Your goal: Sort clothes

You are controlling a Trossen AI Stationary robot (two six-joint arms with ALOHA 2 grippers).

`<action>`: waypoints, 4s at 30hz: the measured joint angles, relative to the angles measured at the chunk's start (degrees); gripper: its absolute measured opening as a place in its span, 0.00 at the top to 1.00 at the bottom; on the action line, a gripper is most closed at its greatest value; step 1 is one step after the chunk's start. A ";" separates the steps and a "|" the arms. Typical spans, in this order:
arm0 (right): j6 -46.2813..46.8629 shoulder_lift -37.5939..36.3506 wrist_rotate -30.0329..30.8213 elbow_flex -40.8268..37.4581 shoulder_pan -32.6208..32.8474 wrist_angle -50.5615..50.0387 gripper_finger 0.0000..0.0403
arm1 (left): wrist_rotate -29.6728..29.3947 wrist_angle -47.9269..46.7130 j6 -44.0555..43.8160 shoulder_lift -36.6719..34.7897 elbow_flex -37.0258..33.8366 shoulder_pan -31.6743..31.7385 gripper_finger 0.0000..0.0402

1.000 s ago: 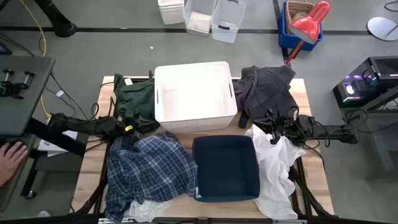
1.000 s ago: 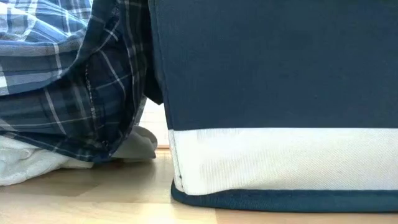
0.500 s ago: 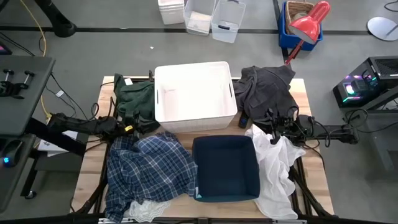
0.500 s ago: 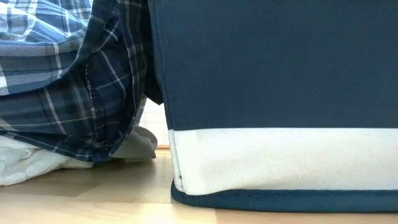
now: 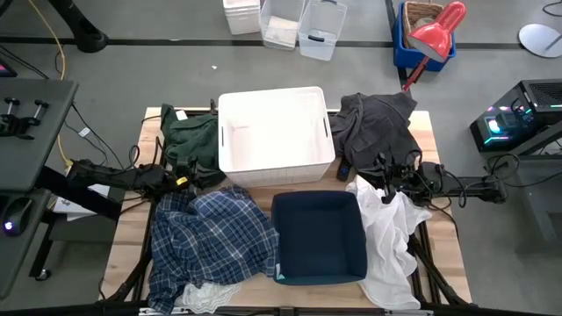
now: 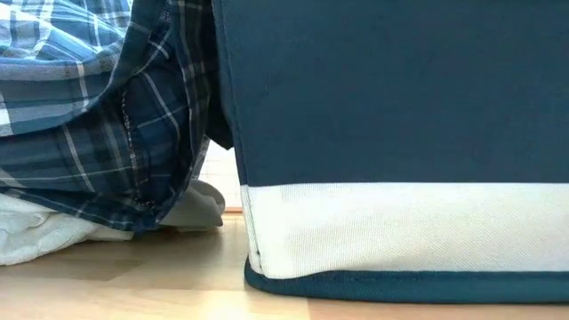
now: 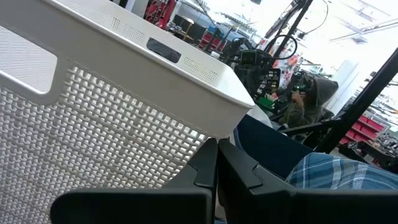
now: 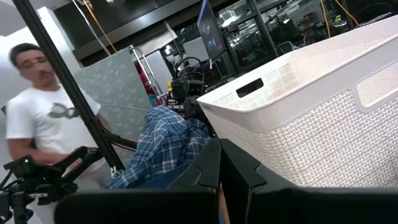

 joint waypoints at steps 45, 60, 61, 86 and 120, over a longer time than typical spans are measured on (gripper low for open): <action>-0.01 -0.01 0.01 -0.01 0.01 -0.54 1.00 | -0.56 19.73 1.16 41.43 29.13 6.15 0.96; -0.01 -0.02 -0.01 -0.01 0.00 -1.27 1.00 | -4.07 4.22 5.89 62.52 64.74 6.39 0.81; -0.01 -0.02 0.01 -0.02 -0.01 -1.27 1.00 | -4.40 4.05 6.12 62.61 65.46 6.39 0.81; 12.81 14.98 10.83 12.16 -0.01 25.07 1.00 | -3.15 -21.05 11.76 47.88 67.17 6.50 0.73; 33.18 68.33 21.81 54.86 -19.64 -73.43 0.35 | -3.28 -26.14 9.98 47.99 67.14 6.49 0.74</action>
